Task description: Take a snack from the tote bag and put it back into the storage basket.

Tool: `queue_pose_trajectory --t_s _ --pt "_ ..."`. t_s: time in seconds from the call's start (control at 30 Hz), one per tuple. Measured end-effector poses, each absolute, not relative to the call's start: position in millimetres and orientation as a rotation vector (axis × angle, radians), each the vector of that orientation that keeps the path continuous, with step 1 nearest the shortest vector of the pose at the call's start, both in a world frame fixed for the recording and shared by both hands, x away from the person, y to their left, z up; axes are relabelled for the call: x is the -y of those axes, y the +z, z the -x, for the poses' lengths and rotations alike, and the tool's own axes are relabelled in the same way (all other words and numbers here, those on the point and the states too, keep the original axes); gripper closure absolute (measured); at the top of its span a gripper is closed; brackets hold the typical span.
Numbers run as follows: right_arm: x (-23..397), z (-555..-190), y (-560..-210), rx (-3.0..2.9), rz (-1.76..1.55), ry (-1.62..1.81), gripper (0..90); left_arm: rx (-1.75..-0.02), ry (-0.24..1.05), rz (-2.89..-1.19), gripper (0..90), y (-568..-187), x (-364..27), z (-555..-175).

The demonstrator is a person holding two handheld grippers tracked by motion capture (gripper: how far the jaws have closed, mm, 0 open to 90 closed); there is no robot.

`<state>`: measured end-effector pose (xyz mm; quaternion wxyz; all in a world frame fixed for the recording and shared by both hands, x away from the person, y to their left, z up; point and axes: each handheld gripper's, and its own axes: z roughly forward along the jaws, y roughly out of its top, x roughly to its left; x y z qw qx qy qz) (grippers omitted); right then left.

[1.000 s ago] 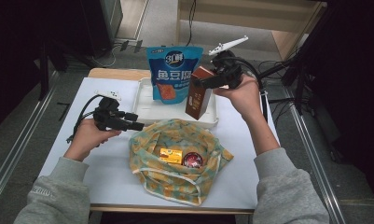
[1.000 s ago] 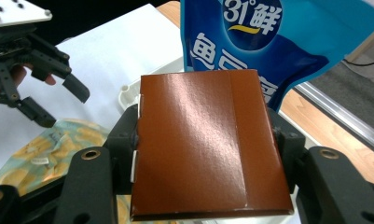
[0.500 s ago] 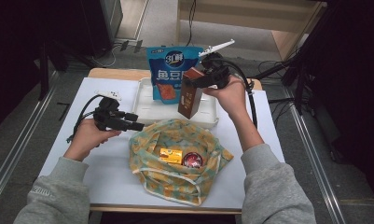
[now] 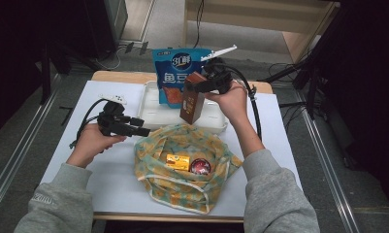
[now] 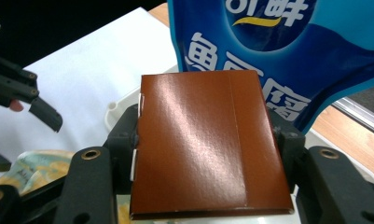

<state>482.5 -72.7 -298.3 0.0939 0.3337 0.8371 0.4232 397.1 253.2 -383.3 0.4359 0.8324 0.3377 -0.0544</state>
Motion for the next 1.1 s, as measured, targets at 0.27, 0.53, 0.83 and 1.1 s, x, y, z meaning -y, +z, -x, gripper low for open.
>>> queue_pose_trajectory --t_s 0.27,0.53,0.83,1.1 --pt "66 -487 -312 -2.502 -1.006 1.231 43.2 -0.839 -0.137 -2.072 34.3 -383 -254 -397" --pt "65 -485 -323 -2.522 -0.996 1.176 43.3 -0.841 -0.142 -2.069 34.2 -384 -254 -398" --pt "70 -481 -329 -2.515 -0.990 1.185 43.3 -0.841 -0.143 -2.072 34.2 -384 -255 -398" --pt "82 -474 -331 -2.500 -0.999 1.210 43.3 -0.840 -0.144 -2.078 34.1 -385 -254 -398"
